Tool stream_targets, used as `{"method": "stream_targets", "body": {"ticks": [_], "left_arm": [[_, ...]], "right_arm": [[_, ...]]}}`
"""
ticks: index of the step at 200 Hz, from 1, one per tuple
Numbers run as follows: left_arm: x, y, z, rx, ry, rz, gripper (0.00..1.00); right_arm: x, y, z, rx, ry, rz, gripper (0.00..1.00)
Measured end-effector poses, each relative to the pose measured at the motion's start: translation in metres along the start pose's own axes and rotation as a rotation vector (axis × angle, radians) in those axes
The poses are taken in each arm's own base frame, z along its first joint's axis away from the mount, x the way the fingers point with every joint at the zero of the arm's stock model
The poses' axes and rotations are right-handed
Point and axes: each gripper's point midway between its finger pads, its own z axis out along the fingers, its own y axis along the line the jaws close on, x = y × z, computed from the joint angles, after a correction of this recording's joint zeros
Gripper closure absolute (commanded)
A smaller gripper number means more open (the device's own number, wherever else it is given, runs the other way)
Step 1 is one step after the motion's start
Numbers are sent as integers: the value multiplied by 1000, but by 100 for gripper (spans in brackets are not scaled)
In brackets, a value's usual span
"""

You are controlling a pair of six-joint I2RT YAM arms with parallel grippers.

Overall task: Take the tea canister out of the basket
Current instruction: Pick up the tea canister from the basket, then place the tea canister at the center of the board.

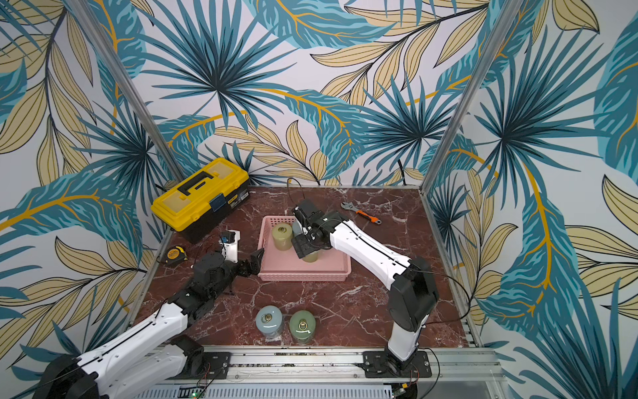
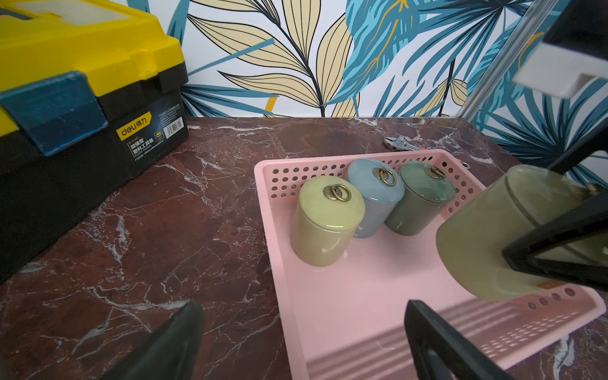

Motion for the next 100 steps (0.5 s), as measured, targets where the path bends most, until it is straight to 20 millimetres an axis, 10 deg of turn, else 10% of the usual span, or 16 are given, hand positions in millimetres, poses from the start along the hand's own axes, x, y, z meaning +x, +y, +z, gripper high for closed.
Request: {"method": "stream_targets", "body": {"ticks": [100], "left_arm": [[-2, -1, -1, 3, -9, -1, 0]], "right_arm": [[41, -4, -44, 11, -16, -1, 42]]}}
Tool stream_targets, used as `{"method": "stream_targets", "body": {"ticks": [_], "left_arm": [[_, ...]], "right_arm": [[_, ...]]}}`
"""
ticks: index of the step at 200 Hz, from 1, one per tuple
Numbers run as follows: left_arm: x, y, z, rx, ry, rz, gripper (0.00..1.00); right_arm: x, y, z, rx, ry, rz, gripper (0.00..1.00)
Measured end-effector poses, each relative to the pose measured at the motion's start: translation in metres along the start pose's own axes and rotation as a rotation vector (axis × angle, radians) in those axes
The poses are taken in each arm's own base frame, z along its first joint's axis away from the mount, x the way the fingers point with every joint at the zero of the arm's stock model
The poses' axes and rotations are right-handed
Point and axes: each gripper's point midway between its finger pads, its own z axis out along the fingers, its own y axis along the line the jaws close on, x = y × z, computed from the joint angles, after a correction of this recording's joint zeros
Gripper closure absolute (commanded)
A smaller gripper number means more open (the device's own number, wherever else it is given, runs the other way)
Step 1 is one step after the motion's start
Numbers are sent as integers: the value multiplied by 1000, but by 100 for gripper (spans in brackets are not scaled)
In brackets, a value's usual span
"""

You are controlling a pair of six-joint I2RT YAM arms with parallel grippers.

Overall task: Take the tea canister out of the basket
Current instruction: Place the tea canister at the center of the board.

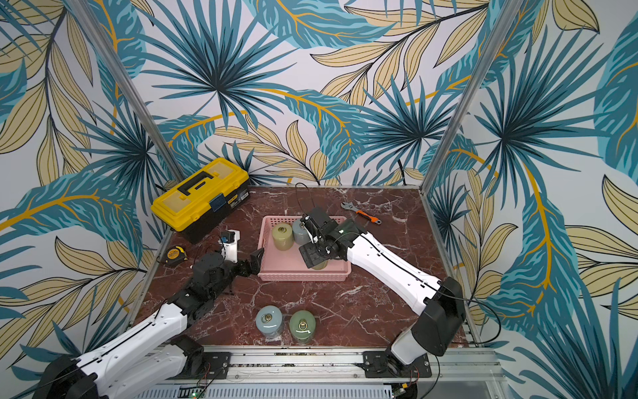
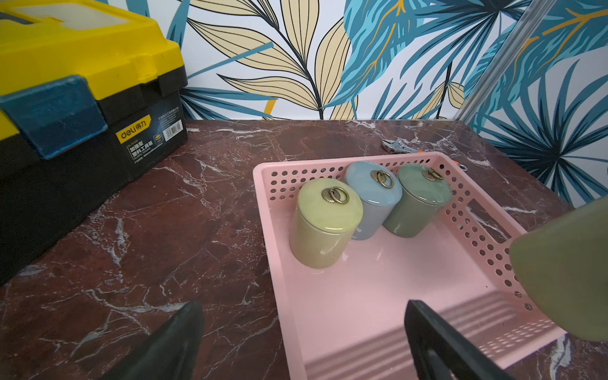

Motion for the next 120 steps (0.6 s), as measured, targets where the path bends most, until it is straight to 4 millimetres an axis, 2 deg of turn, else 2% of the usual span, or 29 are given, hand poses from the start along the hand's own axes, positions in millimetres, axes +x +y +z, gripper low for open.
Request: {"method": "stream_targets", "body": {"ticks": [94, 120], "left_arm": [[1, 0, 0, -1, 1, 0, 0], [1, 0, 0, -2, 2, 0, 0]], "right_arm": [[50, -1, -12, 11, 29, 25, 43], [63, 6, -16, 9, 32, 18, 43]]}}
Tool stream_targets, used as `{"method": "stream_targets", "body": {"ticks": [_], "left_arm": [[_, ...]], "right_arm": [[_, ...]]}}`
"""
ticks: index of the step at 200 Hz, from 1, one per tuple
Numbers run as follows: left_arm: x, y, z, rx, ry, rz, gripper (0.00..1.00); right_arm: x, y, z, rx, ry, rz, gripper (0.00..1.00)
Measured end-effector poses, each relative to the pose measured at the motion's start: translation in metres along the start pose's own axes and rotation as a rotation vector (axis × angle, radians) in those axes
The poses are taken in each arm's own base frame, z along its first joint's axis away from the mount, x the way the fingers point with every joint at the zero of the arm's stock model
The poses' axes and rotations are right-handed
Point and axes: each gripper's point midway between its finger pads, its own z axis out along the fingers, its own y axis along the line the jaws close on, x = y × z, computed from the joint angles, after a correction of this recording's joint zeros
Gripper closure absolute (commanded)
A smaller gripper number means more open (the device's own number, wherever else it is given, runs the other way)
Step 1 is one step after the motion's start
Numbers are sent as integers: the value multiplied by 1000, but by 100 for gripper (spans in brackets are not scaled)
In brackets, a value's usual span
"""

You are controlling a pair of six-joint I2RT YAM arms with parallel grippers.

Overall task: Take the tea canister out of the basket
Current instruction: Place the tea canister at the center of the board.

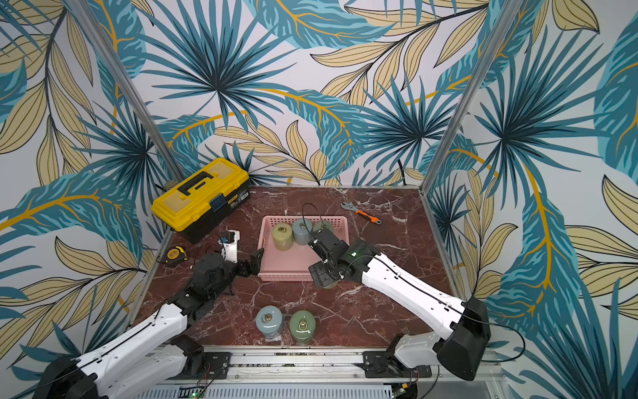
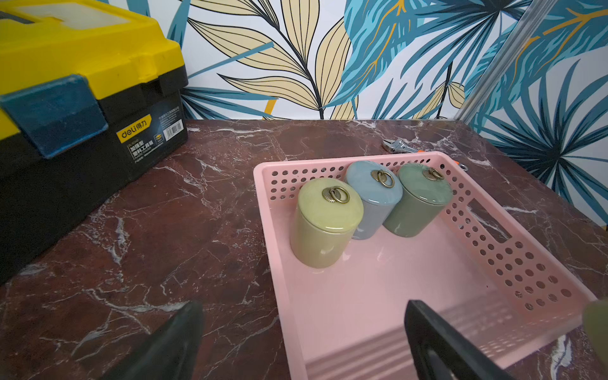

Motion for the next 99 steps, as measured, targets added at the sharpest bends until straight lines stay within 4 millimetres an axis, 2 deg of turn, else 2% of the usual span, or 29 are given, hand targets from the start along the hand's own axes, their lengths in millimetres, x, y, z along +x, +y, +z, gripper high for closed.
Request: {"method": "stream_targets", "body": {"ticks": [99], "left_arm": [[0, 1, 0, -3, 0, 0, 0]], "right_arm": [[46, 12, -5, -19, 29, 16, 44]]}}
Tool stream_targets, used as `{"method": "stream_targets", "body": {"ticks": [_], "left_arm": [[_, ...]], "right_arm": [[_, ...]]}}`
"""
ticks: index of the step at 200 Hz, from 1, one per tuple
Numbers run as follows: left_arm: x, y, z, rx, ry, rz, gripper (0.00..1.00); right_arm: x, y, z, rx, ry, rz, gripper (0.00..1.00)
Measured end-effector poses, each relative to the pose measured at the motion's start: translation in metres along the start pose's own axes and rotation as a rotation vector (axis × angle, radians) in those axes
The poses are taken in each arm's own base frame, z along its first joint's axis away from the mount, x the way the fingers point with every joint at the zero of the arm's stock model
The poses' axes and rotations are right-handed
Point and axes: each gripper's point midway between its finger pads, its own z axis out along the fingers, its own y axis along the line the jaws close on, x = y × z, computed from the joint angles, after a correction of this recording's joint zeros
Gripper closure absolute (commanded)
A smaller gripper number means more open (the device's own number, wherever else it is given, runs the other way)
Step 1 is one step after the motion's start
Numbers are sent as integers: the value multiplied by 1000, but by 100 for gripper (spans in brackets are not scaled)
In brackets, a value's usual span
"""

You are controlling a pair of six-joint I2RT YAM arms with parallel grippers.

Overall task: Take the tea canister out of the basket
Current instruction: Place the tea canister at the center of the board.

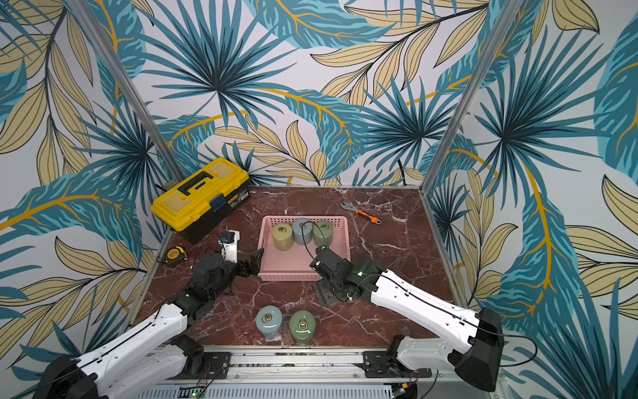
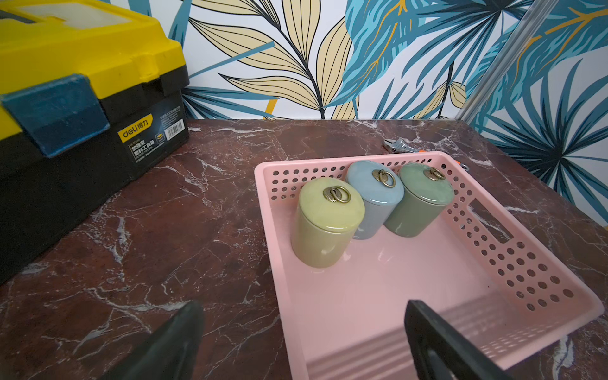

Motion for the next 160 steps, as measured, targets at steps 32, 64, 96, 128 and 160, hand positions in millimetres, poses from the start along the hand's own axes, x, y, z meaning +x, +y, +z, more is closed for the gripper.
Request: {"method": "stream_targets", "body": {"ticks": [32, 64, 96, 128, 160], "left_arm": [[0, 0, 0, 0, 0, 0, 0], [0, 0, 0, 0, 0, 0, 0], [0, 0, 0, 0, 0, 0, 0], [0, 0, 0, 0, 0, 0, 0], [0, 0, 0, 0, 0, 0, 0]], "right_arm": [[14, 2, 2, -2, 11, 11, 45], [26, 5, 6, 1, 33, 16, 45], [36, 10, 8, -3, 42, 22, 45], [47, 10, 10, -1, 52, 34, 45], [55, 12, 12, -1, 61, 45, 45]]}}
